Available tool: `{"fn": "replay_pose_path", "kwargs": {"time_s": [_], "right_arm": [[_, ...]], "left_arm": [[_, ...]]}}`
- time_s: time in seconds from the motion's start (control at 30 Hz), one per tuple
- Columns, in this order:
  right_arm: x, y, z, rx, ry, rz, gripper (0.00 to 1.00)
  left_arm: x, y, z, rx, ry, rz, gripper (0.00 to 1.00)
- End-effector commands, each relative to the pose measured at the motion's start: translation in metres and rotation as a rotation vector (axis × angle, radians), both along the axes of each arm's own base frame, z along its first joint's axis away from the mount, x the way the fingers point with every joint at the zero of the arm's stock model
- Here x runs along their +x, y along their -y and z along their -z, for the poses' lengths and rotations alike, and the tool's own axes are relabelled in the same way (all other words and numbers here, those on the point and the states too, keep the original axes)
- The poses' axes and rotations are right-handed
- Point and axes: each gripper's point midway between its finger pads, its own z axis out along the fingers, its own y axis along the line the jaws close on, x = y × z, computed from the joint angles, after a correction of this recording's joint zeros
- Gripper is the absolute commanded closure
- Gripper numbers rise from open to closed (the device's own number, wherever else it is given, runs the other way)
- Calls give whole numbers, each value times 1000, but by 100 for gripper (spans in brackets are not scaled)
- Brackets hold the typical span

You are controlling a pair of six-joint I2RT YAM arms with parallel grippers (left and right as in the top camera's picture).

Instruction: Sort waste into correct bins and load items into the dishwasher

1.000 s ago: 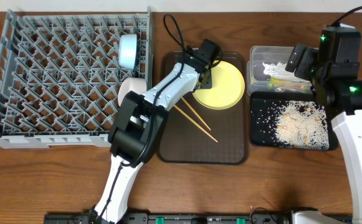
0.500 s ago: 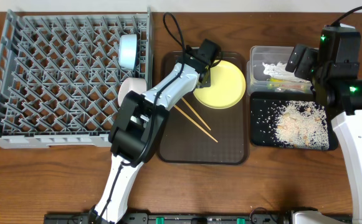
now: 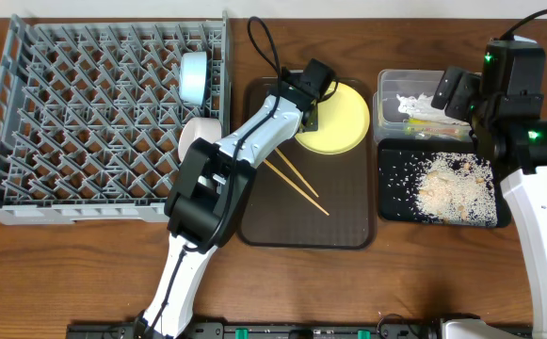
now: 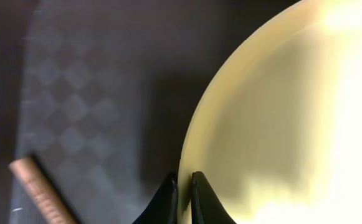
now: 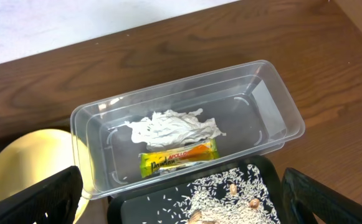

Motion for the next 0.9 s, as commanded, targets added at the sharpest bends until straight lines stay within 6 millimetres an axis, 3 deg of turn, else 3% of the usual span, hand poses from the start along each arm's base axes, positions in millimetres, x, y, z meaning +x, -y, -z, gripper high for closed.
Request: {"fn": "replay_pose_path", "kwargs": {"time_s": [0.0,0.57,0.73,0.87], "right_arm": [[-1,6,-3,-4,10,28,1],[-1,6,-3,-4,10,28,1],[-1,6,-3,-4,10,28,1],[-1,6,-3,-4,10,28,1]], "left_arm": [[2,-28,-9,140,33,-20,93],[-8,-41,-122,151,155,56,93],[-12,-43,-137,145,167,64,92],[-17,-30,-128,79,126,98,92]]}}
